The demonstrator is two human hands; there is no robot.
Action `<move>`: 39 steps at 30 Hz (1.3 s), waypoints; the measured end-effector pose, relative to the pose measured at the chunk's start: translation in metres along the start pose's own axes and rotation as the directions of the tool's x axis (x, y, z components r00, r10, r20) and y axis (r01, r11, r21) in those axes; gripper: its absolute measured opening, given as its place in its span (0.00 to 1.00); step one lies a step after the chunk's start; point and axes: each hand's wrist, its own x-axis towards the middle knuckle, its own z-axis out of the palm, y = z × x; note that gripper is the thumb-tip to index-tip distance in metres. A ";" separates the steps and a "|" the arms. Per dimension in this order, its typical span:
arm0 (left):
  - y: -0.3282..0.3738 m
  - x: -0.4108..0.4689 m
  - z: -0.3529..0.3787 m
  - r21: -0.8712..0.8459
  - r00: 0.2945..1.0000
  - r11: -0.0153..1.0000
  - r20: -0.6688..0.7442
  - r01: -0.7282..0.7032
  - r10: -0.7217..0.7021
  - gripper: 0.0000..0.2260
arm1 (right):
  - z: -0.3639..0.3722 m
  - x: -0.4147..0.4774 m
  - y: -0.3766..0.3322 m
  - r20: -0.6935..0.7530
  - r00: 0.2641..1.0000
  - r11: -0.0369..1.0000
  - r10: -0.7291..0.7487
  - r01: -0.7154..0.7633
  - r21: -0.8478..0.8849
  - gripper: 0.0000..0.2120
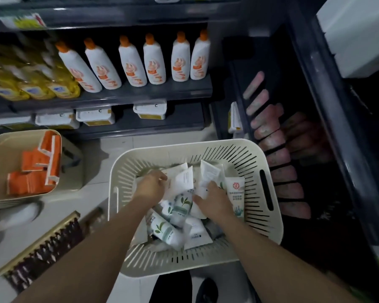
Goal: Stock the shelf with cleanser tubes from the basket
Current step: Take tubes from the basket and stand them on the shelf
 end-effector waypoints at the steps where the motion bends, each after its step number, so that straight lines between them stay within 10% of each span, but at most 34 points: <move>1: -0.002 0.003 0.002 0.018 0.999 1.000 0.035 -0.007 0.006 0.11 | 0.003 0.003 0.000 -0.010 1.000 1.000 0.019 -0.019 0.025 0.33; 9: -0.013 0.023 0.008 0.314 0.938 0.929 0.337 -0.197 0.085 0.23 | 0.010 0.018 0.001 -0.032 0.994 0.981 0.104 -0.097 0.167 0.43; 15: -0.010 0.030 -0.008 0.227 0.888 0.943 0.444 -0.242 0.121 0.26 | 0.002 0.011 0.006 -0.006 0.995 0.975 0.099 -0.096 0.201 0.28; 26: 0.003 0.007 -0.026 -0.292 0.952 0.955 0.276 -0.045 0.130 0.14 | -0.028 -0.014 0.013 0.081 0.975 0.739 0.208 -0.211 0.640 0.22; 39: 0.073 -0.069 -0.023 -0.509 0.933 0.840 0.174 -0.187 0.314 0.16 | -0.084 -0.093 0.039 -0.206 0.976 0.655 0.071 0.110 0.747 0.15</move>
